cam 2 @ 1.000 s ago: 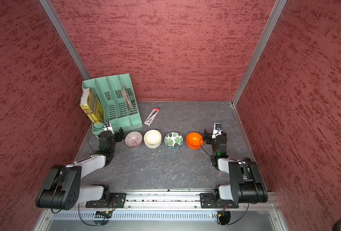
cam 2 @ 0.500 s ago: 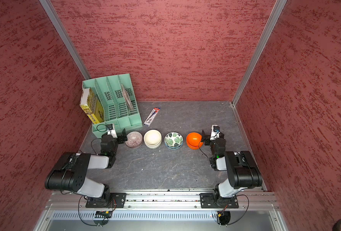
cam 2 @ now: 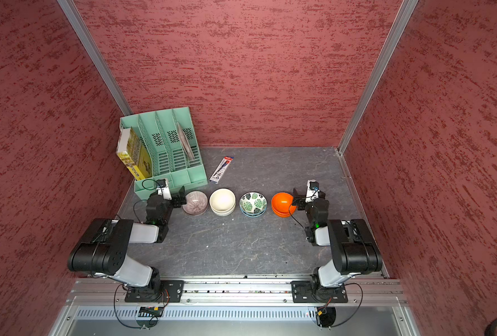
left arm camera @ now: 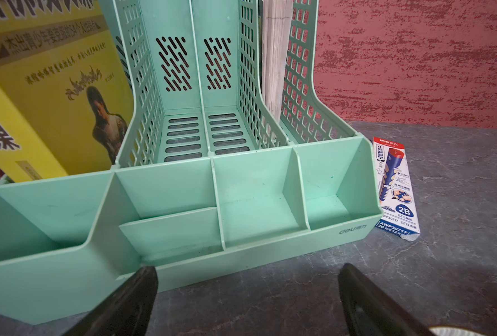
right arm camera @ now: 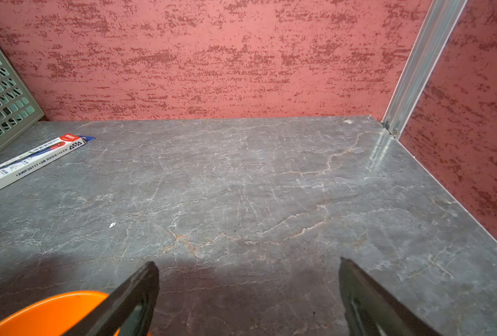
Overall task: Stack the bowls
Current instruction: Reset both arms
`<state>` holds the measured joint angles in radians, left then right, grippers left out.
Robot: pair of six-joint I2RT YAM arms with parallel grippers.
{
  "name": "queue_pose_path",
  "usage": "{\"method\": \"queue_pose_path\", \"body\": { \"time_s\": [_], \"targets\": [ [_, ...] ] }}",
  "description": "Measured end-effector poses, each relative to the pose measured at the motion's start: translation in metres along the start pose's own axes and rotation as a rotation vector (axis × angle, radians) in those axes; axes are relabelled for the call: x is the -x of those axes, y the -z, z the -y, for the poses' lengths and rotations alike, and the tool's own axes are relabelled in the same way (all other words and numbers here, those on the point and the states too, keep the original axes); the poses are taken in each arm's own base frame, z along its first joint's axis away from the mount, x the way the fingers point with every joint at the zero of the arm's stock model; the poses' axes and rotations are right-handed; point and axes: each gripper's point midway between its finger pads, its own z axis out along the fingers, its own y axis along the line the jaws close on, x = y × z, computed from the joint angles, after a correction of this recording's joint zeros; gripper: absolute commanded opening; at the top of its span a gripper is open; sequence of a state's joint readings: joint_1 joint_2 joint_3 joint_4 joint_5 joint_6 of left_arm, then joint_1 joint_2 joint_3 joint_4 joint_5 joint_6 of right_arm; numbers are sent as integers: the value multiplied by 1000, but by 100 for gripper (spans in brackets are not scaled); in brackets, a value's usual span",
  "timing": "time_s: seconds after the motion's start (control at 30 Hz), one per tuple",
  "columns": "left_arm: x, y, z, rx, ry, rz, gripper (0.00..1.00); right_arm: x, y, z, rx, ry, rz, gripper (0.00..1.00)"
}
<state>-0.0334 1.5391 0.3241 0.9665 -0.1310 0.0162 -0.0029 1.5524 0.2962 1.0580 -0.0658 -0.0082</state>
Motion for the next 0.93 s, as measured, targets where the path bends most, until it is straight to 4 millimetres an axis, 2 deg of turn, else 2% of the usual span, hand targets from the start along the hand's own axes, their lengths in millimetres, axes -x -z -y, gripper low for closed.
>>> {"method": "queue_pose_path", "body": {
  "time_s": [0.47,0.93],
  "targets": [
    [2,-3,0,-17,3,-5,100,0,-11,2,-9,-3,-46,98],
    [2,-5,2,-44,7,-13,100,-3,-11,2,-10,-4,-59,99]
  ]
}}
